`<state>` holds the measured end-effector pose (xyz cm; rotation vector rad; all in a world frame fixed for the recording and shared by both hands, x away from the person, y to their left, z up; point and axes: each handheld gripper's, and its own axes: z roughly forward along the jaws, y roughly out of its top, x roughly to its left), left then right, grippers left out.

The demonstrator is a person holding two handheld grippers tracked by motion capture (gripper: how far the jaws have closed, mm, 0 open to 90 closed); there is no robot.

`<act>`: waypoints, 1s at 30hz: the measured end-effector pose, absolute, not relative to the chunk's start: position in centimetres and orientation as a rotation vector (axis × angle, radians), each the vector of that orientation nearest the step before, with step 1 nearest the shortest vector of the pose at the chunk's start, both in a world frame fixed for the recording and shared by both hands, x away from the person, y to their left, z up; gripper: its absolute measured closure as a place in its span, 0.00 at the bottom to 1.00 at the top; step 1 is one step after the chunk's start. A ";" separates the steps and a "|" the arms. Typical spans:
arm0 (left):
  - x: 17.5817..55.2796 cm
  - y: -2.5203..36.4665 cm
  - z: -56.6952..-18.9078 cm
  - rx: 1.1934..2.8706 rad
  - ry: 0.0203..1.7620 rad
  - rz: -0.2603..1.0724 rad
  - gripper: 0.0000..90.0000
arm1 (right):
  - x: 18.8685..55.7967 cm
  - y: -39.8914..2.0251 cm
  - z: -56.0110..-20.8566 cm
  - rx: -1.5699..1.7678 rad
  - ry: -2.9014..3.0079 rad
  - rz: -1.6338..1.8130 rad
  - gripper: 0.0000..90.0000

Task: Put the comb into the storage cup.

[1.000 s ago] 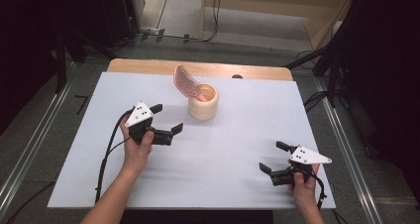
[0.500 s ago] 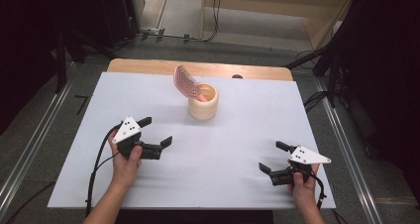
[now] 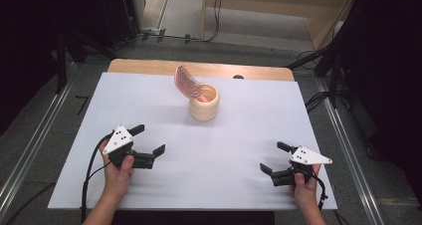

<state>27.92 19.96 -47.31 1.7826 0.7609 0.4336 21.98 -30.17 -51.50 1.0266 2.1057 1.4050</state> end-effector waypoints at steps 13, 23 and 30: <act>26.9 22.5 -47.8 1.759 0.797 0.453 0.00 | 22.0 -30.2 -51.5 1.025 2.108 1.403 0.00; 26.2 24.2 -48.0 1.757 0.828 0.479 0.00 | 22.0 -30.1 -51.5 1.022 2.107 1.401 0.00; 26.0 25.2 -48.2 1.752 0.851 0.493 0.00 | 22.1 -30.1 -51.6 1.021 2.108 1.400 0.00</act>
